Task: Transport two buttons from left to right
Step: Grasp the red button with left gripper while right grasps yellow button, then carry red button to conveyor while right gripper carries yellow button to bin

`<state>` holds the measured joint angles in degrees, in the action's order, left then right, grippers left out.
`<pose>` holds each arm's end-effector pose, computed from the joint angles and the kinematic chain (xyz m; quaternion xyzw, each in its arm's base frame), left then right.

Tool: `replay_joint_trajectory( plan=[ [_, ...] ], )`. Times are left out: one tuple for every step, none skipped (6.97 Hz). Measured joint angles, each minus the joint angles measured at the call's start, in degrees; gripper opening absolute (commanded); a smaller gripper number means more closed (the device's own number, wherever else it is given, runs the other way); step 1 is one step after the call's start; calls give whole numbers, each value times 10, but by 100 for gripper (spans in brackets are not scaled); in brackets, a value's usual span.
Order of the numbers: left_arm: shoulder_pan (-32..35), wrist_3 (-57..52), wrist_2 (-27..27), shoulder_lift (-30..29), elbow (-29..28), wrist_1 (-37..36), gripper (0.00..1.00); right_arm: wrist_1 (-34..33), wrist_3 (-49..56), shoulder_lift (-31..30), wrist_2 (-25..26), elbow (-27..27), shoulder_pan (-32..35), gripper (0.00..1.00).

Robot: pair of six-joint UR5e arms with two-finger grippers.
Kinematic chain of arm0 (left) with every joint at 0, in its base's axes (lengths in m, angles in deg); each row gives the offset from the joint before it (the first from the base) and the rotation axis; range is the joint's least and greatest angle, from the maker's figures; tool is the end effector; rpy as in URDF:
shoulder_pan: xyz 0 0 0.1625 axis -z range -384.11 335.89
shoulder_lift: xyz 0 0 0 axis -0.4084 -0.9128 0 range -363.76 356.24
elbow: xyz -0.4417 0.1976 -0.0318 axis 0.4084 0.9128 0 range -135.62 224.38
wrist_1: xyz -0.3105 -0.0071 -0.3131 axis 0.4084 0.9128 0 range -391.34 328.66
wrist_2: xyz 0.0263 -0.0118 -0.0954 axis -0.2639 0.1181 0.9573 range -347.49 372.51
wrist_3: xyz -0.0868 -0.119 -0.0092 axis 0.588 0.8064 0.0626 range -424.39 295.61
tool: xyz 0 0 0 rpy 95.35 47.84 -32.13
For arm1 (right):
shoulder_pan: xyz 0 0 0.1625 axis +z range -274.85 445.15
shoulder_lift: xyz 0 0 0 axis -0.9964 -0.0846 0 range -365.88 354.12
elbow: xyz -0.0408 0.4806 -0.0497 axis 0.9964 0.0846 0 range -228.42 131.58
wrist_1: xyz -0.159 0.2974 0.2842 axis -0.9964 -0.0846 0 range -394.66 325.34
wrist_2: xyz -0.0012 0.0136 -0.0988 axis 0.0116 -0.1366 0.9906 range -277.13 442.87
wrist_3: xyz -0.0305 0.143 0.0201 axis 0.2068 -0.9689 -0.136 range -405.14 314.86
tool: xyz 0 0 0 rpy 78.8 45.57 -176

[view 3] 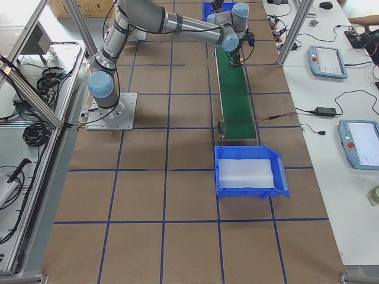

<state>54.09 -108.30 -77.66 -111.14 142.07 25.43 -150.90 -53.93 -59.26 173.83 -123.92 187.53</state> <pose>0.0019 -0.6587 0.3152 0.2757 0.9586 -0.0623 0.0346 0.2970 -0.7423 0.2533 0.0310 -0.9988 0.0369 0.0016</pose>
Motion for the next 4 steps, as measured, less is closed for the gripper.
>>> replay_joint_trajectory(
  plan=[
    [2,35,1,16,-30,51,26,-1,5,1,0,0,-1,7],
    [7,78,3,22,-63,91,26,0,11,2,0,0,-3,5],
    [13,126,5,19,-94,116,26,1,17,1,0,0,-4,5],
    [22,178,12,16,-118,132,26,3,29,-1,0,1,-7,5]
  ],
)
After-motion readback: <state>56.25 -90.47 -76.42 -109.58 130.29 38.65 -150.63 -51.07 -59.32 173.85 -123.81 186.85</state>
